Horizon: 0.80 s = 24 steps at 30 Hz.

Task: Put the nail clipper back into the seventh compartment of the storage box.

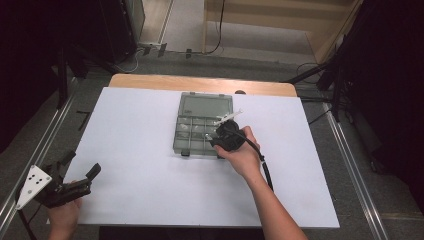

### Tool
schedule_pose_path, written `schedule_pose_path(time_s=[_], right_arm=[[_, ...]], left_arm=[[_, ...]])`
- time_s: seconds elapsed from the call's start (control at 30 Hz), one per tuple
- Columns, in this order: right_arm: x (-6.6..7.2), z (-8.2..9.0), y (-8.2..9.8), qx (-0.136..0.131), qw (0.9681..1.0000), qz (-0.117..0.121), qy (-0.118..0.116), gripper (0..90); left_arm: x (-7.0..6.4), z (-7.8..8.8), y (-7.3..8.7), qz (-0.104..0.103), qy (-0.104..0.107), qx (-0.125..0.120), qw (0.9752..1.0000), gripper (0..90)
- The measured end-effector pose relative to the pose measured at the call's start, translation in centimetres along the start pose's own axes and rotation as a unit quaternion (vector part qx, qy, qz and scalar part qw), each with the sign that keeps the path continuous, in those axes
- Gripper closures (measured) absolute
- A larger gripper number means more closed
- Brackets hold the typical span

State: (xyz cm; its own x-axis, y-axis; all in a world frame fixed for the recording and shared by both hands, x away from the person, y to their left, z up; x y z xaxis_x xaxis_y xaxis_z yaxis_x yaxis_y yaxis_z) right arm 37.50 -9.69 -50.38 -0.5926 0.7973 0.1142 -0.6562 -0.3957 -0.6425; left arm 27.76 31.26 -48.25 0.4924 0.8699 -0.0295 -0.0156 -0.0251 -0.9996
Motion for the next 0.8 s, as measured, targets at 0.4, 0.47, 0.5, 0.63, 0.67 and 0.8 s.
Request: schedule_pose_path(time_s=[0.4, 0.47, 0.5, 0.63, 0.67, 0.8], right_arm=[[-0.2, 0.2, -0.1, -0.019, 0.9998, -0.003, -0.008, 58.7], [-0.3, 0.4, -0.1, -0.023, 0.9997, -0.005, -0.007, 52.7], [-0.3, 0.5, 0.0, -0.027, 0.9996, -0.007, -0.008, 45.2], [-0.5, 1.2, 0.2, -0.063, 0.9974, -0.02, -0.029, 10.5], [-0.5, 1.2, 0.2, -0.063, 0.9974, -0.02, -0.029, 10.5], [-0.7, 2.6, 0.7, -0.107, 0.9921, -0.033, -0.055, 0.0]], left_arm=[[0.0, 0.0, 0.0, 0.0, 0.0, 0.0, 1.0, 7.2], [0.0, 0.0, 0.0, -0.001, 0.0, 0.0, 1.0, 7.2], [0.0, 0.0, 0.0, -0.001, 0.0, 0.0, 1.0, 7.2], [0.0, 0.0, 0.0, 0.0, 0.0, 0.0, 1.0, 7.3], [0.0, 0.0, 0.0, 0.0, 0.0, 0.0, 1.0, 7.2], [0.0, 0.0, 0.0, -0.001, 0.0, 0.001, 1.0, 7.2]])
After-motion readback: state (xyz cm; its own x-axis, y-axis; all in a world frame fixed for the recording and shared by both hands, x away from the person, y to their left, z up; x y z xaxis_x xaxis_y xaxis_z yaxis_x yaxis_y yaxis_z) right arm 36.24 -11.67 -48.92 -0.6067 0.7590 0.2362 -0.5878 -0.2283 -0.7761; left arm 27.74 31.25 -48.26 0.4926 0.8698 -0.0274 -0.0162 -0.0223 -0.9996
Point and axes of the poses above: each handheld gripper's, and its own axes: z roughly backward along the jaws, y roughly out of its underside, x roughly to its left, the point moved 6 cm from there along -z, roughly forward along the jaws, and after that the axes turned 6 degrees about -x, right-handed, at the moved point
